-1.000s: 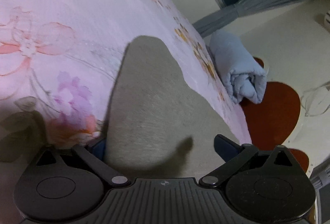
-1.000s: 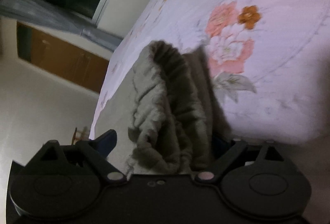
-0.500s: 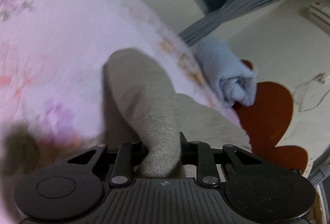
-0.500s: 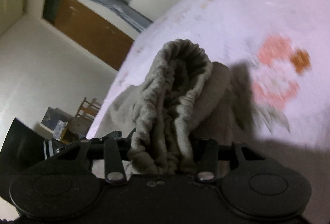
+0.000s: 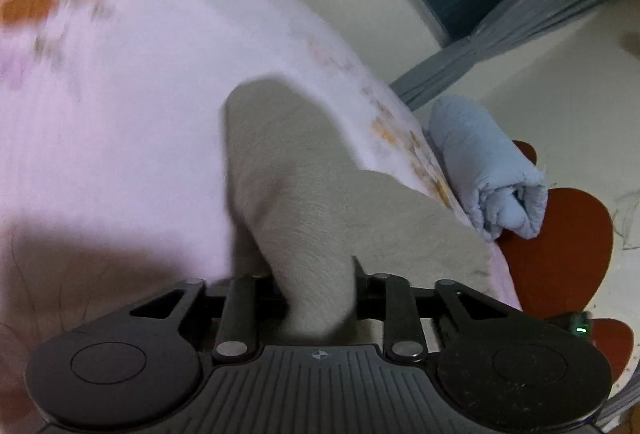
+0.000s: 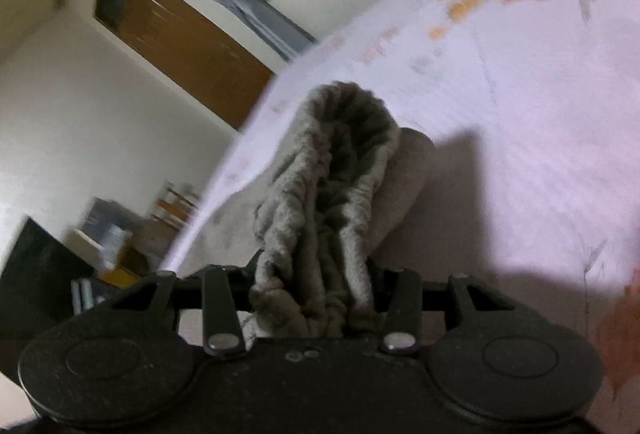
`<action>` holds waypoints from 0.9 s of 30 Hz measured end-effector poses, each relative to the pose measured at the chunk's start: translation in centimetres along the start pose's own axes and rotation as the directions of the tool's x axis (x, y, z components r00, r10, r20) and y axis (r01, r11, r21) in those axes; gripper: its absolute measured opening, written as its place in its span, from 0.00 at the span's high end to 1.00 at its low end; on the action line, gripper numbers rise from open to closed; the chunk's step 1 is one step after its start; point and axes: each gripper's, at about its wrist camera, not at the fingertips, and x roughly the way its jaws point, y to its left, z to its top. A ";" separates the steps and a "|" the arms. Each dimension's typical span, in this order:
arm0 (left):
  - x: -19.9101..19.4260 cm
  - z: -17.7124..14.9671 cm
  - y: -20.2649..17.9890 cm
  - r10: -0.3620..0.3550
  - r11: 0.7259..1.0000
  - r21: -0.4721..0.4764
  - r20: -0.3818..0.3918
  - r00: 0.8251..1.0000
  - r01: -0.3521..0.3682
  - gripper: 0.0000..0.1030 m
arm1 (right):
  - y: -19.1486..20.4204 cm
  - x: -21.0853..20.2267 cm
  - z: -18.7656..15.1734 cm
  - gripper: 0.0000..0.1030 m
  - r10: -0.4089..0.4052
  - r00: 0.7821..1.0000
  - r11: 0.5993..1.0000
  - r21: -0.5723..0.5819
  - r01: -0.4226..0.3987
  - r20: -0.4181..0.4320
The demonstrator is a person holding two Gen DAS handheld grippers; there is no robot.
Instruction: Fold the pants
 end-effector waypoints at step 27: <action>-5.4 -4.8 -10.2 0.437 0.665 0.529 0.298 0.849 -0.528 0.00 | 11.8 -5.1 -5.4 0.06 -0.205 0.899 0.860 -0.368 0.354 0.387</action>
